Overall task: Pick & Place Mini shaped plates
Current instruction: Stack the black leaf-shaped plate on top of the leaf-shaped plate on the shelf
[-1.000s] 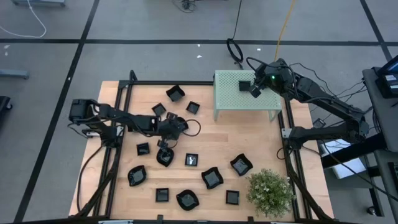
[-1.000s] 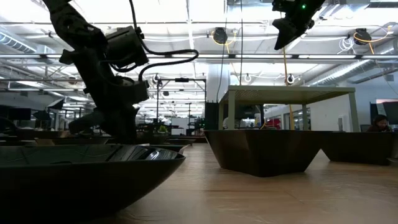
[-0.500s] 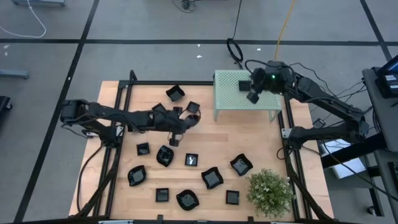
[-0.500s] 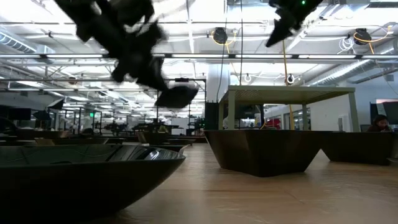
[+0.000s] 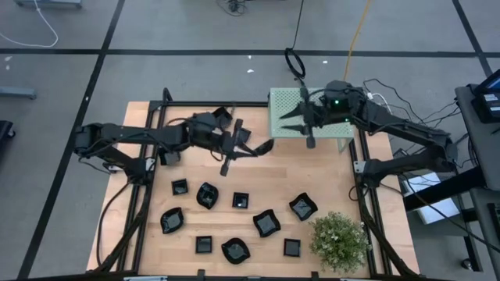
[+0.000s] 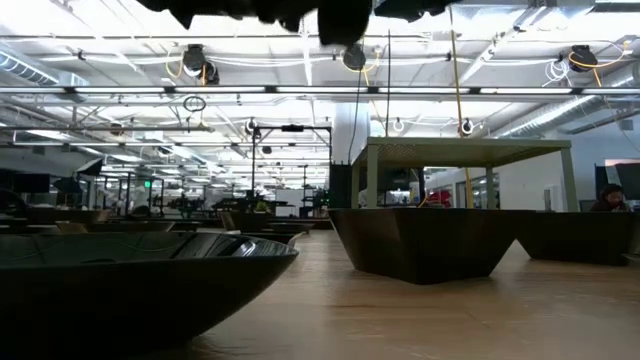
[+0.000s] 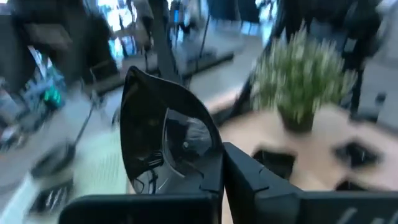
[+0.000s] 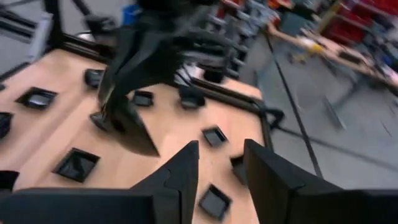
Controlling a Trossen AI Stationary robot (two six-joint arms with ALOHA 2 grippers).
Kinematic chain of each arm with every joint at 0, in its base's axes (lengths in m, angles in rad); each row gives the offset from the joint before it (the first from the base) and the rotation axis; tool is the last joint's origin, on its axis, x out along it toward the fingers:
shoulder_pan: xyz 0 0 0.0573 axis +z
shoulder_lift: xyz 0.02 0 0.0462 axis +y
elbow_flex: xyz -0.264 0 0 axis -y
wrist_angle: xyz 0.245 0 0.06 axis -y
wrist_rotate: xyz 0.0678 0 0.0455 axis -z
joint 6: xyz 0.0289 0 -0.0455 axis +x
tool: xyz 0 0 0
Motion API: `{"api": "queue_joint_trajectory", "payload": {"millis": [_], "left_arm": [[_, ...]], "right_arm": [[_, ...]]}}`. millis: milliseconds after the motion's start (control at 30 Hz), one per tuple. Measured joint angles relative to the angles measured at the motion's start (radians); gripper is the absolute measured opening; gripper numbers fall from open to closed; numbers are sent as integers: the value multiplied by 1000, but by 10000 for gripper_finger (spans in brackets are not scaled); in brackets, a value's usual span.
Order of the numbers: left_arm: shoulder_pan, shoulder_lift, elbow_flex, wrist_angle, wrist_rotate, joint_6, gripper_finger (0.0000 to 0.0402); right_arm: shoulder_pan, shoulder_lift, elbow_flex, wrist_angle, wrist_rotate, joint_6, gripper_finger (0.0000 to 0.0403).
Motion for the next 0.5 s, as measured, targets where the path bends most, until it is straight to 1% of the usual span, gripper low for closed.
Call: {"api": "queue_joint_trajectory", "payload": {"millis": [67,133,233,367,500], "left_arm": [[9,-2,1,39,73,-31,12],[15,-1,1,53,116,-54,9],[20,0,1,77,163,-93,5],[12,0,1,112,228,-145,11],[0,0,1,113,241,-141,4]], "right_arm": [[22,17,0,30,-53,-7,128],[41,32,0,48,-122,-8,132],[63,53,0,54,-188,-4,134],[76,76,0,57,-263,1,134],[90,96,0,79,-342,55,134]]}}
